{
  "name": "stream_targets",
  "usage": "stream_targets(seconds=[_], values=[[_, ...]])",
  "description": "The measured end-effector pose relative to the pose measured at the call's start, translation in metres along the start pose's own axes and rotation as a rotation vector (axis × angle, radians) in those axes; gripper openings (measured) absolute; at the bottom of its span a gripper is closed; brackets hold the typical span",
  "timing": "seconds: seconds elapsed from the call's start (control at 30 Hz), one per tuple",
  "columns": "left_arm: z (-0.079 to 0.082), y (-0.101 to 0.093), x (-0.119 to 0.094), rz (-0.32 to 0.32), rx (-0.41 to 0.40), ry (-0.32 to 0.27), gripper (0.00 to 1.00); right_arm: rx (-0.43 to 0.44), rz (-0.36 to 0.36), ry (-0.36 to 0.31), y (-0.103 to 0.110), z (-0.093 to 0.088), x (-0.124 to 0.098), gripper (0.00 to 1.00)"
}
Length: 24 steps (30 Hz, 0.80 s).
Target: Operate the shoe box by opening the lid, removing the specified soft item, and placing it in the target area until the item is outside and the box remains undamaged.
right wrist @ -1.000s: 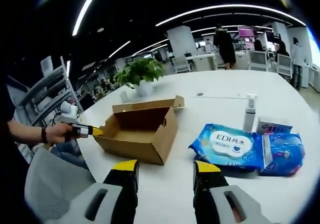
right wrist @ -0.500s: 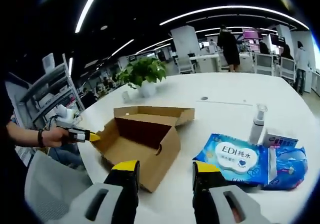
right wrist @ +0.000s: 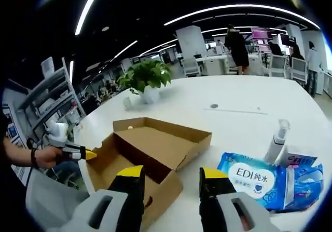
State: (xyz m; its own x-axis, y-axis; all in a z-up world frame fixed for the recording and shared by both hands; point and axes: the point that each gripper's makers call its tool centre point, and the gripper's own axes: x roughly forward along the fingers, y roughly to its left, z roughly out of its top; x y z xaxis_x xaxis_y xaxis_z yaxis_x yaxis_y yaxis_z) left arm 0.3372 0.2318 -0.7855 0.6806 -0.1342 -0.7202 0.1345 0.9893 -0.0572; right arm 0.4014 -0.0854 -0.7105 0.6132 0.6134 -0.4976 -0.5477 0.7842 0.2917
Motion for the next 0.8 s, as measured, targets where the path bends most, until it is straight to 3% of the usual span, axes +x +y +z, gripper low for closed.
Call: stream_targets(seconds=[0.63,0.8], values=[[-0.002,-0.001,0.002,0.019,-0.001,0.007,0.03,0.020,-0.041,0.035,-0.019,0.027,0.050,0.38],[-0.003,-0.001,0.002,0.020,0.003,0.005,0.03,0.050,-0.079,0.062,-0.034,0.033,0.066,0.36]])
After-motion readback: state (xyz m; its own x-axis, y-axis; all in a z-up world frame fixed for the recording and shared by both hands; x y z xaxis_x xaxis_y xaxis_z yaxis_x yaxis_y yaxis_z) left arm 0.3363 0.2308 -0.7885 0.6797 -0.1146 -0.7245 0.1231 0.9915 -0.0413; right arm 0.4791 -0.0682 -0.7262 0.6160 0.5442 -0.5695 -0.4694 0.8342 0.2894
